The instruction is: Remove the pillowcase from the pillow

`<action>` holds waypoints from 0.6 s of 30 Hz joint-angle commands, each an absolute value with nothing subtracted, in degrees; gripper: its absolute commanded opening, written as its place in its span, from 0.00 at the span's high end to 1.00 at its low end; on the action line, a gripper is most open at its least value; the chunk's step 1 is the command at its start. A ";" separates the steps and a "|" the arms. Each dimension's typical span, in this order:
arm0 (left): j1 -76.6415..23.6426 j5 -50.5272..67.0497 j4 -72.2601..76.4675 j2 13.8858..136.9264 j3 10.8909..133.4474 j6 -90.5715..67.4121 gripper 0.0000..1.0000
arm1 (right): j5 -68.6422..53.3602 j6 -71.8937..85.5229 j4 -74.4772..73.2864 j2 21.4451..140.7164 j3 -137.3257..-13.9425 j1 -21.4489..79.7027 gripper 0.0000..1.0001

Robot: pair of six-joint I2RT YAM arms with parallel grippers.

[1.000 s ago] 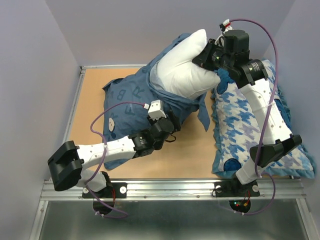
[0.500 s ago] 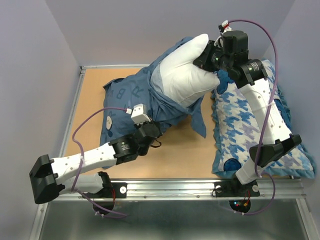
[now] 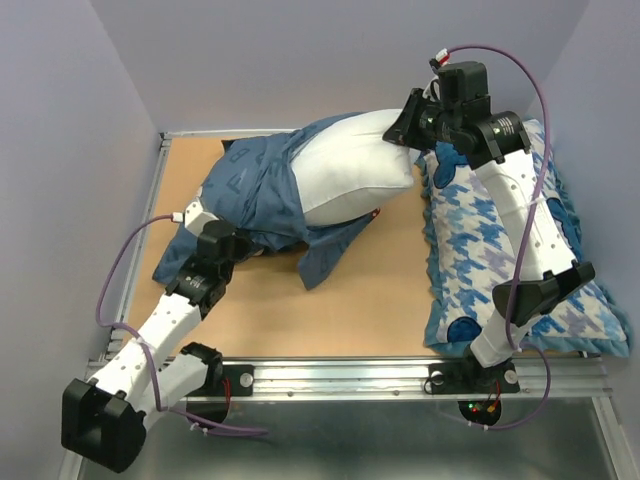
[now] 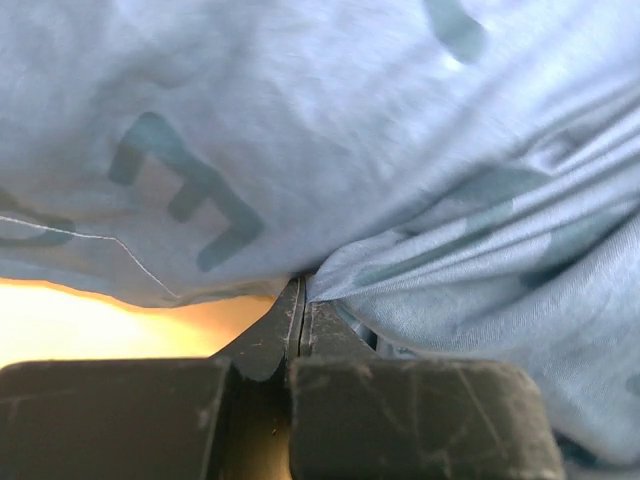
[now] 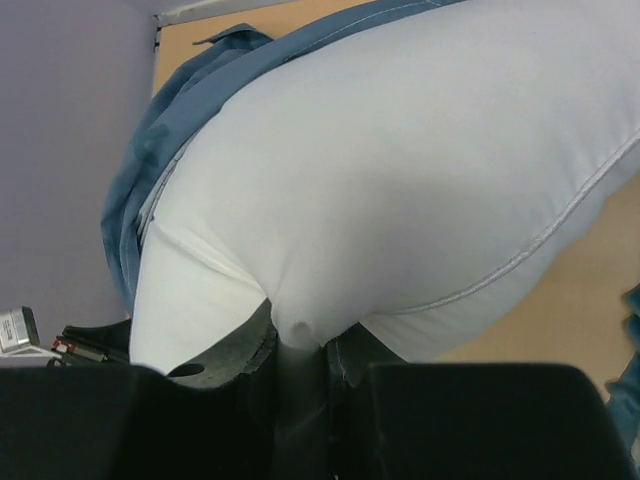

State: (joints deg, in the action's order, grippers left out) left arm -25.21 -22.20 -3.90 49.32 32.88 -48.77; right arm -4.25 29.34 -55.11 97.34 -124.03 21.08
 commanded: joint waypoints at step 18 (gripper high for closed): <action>-14.76 -27.88 -34.00 64.55 97.63 -15.48 1.00 | -13.61 26.63 -36.86 78.59 -94.70 17.13 0.99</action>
State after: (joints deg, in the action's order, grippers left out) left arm -16.40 -19.44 -33.12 57.56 87.99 -25.12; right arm -14.37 30.39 -46.83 83.22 -104.01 19.29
